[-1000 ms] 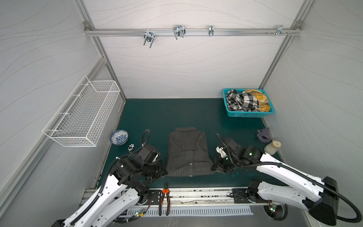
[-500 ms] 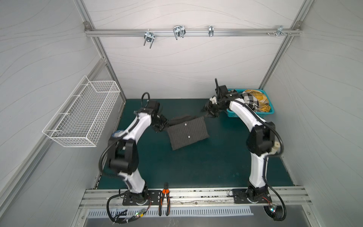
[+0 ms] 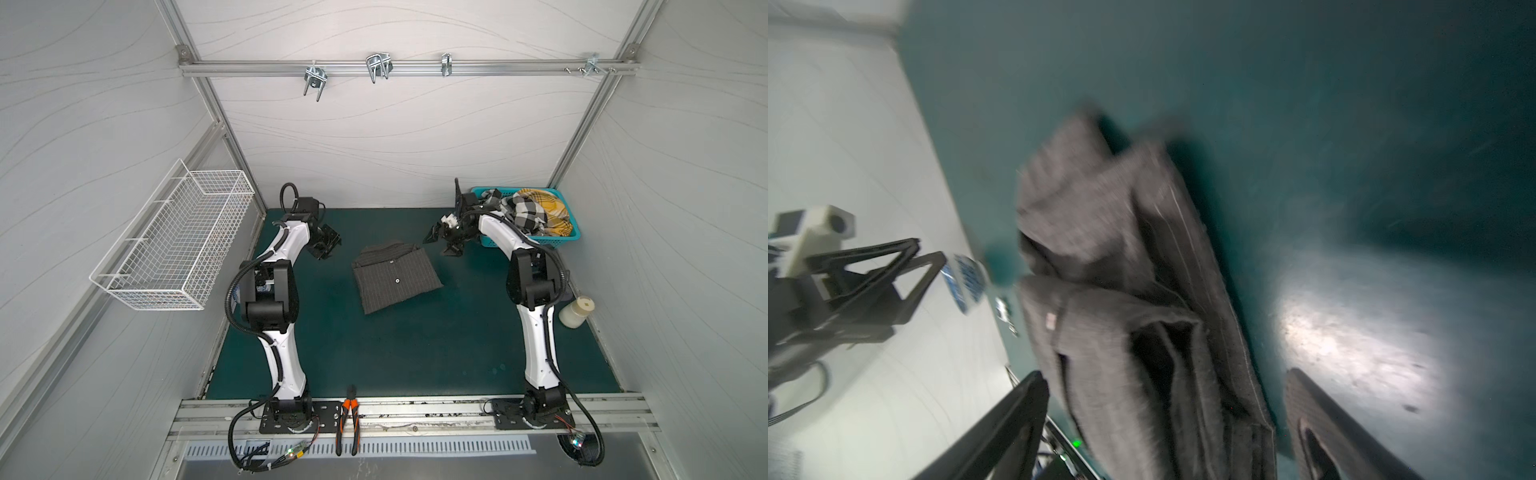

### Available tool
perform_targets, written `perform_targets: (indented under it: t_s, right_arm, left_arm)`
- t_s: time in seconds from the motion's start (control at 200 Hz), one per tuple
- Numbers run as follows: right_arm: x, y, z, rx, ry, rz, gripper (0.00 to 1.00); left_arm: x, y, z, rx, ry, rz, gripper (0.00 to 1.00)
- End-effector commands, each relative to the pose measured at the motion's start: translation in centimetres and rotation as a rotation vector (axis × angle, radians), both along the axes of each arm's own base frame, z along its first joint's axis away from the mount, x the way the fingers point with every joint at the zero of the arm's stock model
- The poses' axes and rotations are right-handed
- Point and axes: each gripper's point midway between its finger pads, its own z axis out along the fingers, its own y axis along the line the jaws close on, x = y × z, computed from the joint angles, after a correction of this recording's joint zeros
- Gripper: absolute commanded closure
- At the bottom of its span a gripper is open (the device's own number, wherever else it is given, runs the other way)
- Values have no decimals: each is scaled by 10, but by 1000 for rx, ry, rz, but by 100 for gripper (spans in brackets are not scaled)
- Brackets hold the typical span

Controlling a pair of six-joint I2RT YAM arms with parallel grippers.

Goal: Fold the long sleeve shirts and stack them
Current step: 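Lift the near edge and fold it toward the teal basket with both grippers, then lower both grippers onto the folded shirt and press it flat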

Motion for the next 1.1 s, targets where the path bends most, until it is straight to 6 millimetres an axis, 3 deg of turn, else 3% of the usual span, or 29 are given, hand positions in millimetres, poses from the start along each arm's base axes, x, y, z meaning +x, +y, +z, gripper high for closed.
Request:
perform_targets:
  t_s: [0.0, 0.14, 0.235, 0.39, 0.56, 0.625, 0.755, 0.905, 1.0, 1.096]
  right_arm:
    - [-19, 23, -1, -7, -45, 109, 13]
    - [-27, 27, -8, 18, -1, 79, 15]
    - [-36, 25, -11, 15, 22, 62, 16]
    - [-57, 20, -21, 29, 83, 8, 27]
    - [-91, 16, -23, 27, 112, -21, 34]
    - [-110, 13, -20, 11, 118, -16, 35]
    - [-152, -7, -11, -58, 111, -19, 33]
    - [-187, -31, 5, -102, 87, -18, 22]
    - [-189, -36, 9, -97, 47, 11, 17]
    - [-182, -27, 14, -27, 27, 86, 21]
  left_arm:
    - [4, -28, -20, -86, -10, -63, 58]
    - [11, -41, -48, -133, 34, -87, 59]
    - [24, -52, -51, -112, 27, -142, 60]
    - [37, -71, -59, -56, 68, -238, 62]
    - [6, -94, -73, -28, 146, -322, 68]
    - [-24, -99, -79, -31, 181, -336, 70]
    - [-73, -92, -63, -24, 163, -306, 70]
    - [-85, -62, -22, 31, 90, -266, 58]
    - [-91, -58, 4, 10, 28, -277, 55]
    - [-112, -66, 17, -32, -6, -300, 52]
